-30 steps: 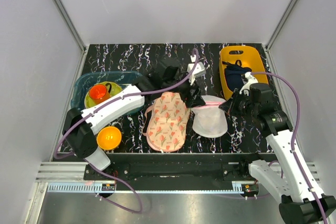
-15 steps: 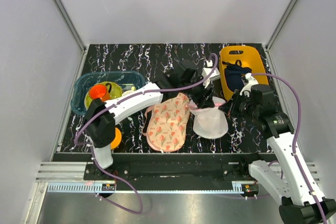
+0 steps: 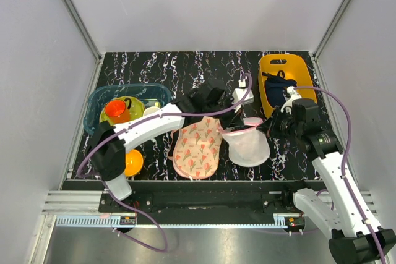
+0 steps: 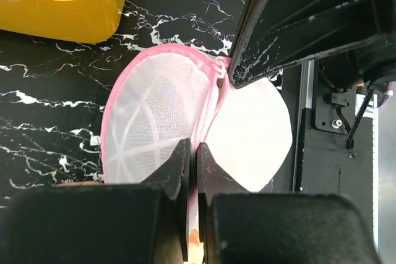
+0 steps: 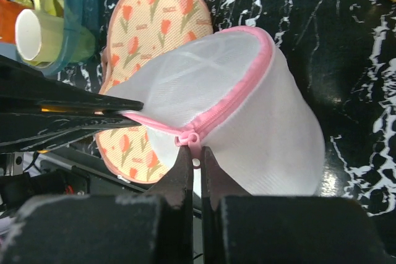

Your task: Unzip the laundry bag and remove the bra

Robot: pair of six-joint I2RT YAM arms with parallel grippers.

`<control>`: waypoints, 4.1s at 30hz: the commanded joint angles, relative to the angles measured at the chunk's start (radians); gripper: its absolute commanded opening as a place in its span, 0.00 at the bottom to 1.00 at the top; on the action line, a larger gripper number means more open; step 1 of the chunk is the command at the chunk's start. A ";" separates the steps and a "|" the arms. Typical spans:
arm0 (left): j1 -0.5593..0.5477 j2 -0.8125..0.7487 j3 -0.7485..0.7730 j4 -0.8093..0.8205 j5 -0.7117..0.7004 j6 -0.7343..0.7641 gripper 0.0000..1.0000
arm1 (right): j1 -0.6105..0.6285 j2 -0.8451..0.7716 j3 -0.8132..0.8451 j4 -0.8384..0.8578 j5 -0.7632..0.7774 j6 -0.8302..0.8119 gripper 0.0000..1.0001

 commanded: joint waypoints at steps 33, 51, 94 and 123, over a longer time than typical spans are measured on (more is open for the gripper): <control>0.016 -0.009 0.078 0.060 0.063 -0.096 0.75 | -0.061 0.051 0.083 0.088 -0.216 0.050 0.00; -0.020 0.105 0.162 0.110 0.126 -0.170 0.00 | -0.061 0.050 0.058 0.111 -0.262 0.087 0.00; 0.039 -0.043 0.107 0.013 0.156 -0.041 0.84 | -0.270 0.041 0.061 0.105 -0.375 0.081 0.00; -0.007 0.165 0.276 0.103 0.050 -0.067 0.67 | -0.270 0.008 0.028 0.108 -0.443 0.091 0.00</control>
